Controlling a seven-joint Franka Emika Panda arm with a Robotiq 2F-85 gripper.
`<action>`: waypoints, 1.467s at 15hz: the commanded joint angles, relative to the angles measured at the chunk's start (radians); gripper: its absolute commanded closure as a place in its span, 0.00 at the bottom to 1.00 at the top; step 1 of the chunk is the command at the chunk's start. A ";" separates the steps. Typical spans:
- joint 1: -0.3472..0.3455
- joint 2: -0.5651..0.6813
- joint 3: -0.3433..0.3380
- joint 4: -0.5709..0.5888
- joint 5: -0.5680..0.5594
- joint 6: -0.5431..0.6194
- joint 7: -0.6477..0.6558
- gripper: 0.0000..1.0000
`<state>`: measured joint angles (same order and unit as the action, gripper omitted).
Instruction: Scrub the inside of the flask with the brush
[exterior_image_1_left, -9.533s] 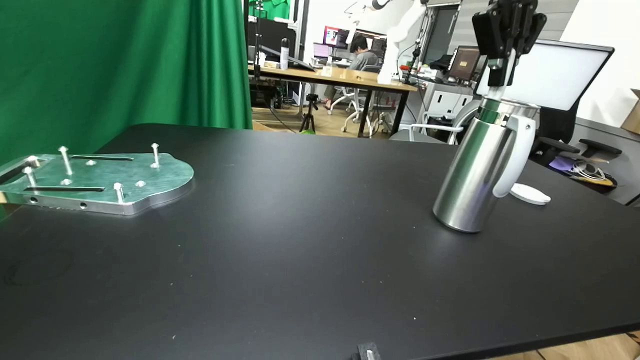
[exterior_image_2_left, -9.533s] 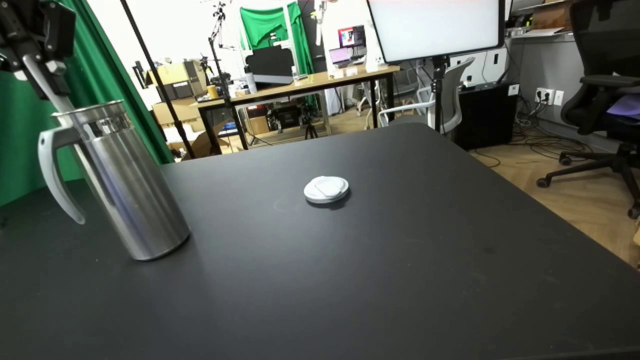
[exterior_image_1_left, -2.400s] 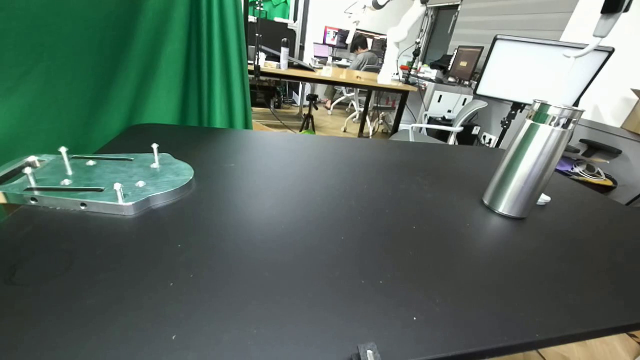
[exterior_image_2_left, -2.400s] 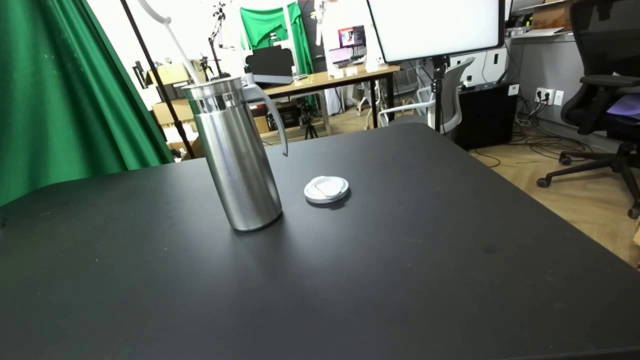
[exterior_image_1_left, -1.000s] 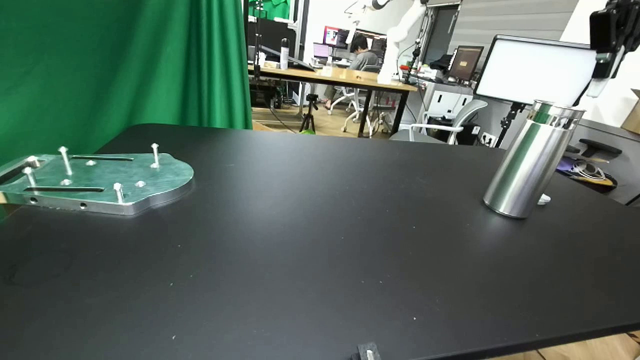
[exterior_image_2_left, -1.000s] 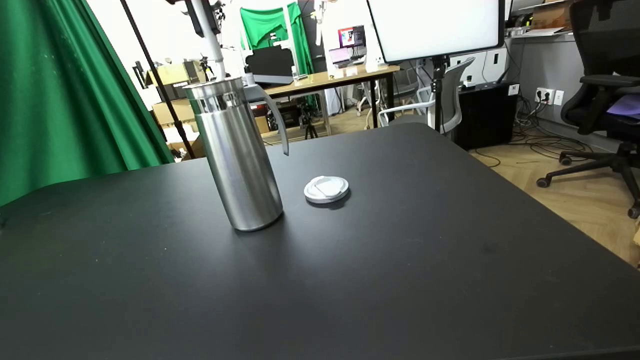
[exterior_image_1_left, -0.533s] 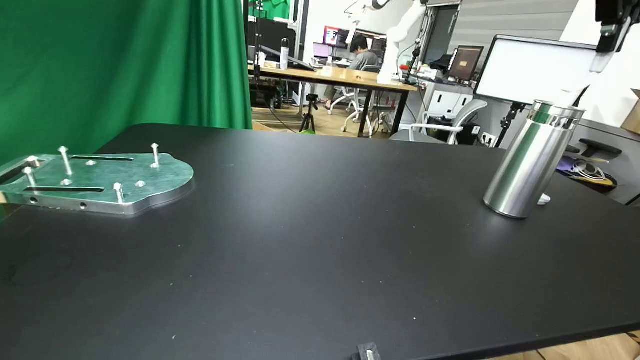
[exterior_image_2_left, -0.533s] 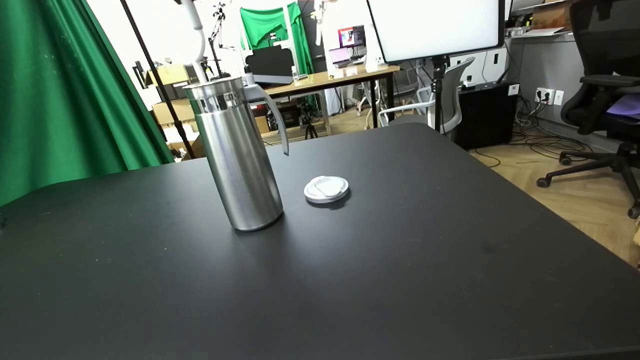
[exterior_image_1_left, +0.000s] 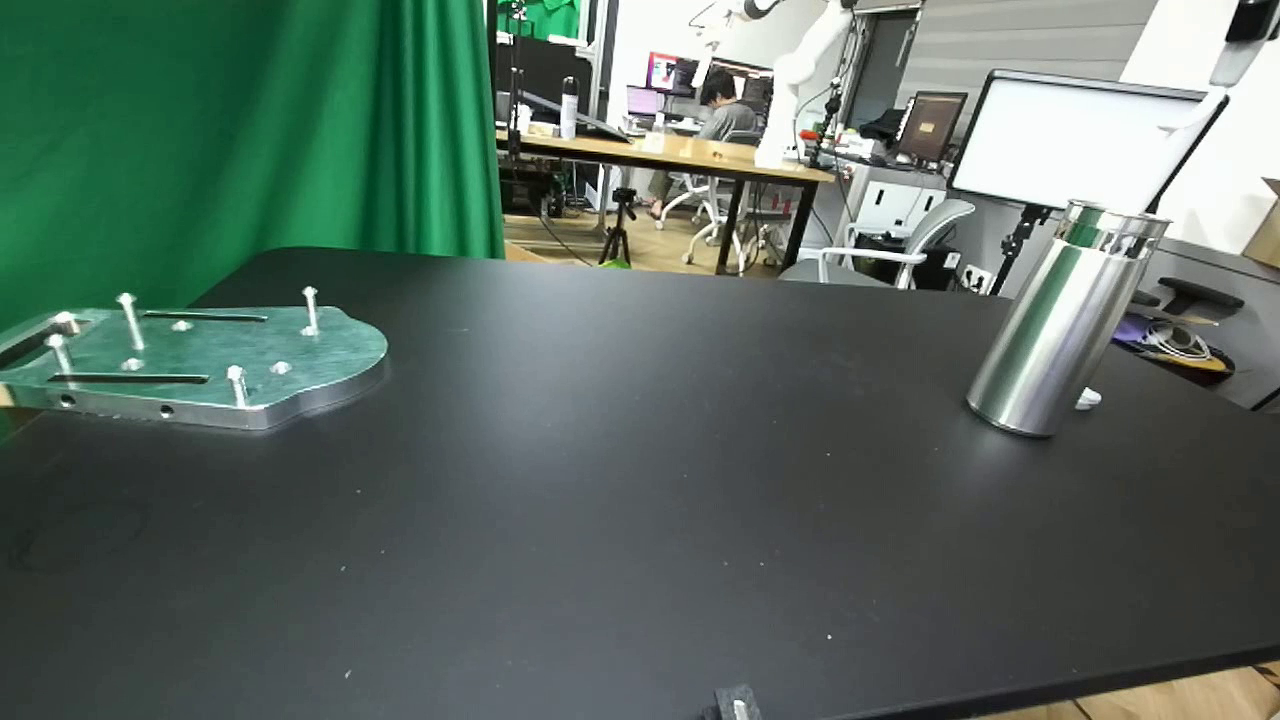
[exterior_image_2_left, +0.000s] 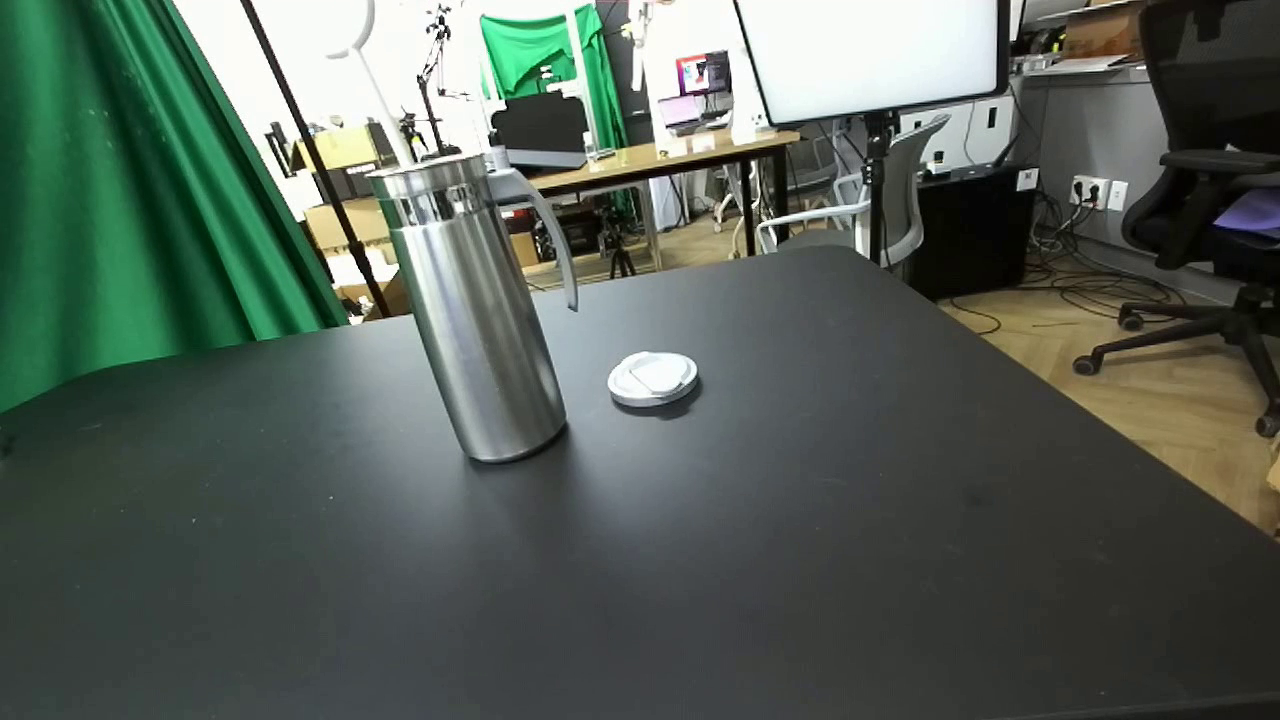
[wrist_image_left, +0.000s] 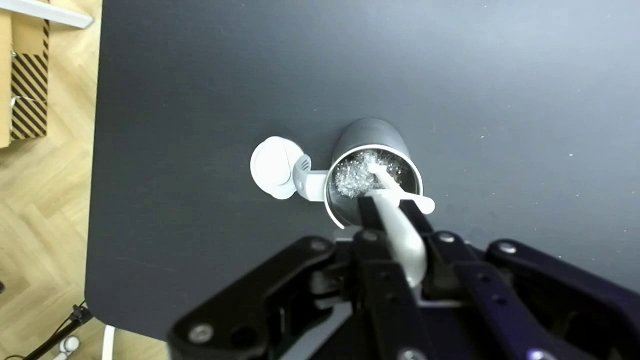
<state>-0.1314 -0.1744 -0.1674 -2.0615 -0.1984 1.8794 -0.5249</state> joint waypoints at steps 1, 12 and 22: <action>-0.007 0.056 -0.018 0.030 -0.016 -0.003 -0.009 0.96; -0.036 0.259 -0.016 0.087 -0.032 0.013 -0.035 0.96; -0.014 0.130 0.014 0.037 -0.073 -0.011 -0.006 0.96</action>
<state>-0.1527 0.0294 -0.1676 -2.0034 -0.2432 1.8966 -0.5531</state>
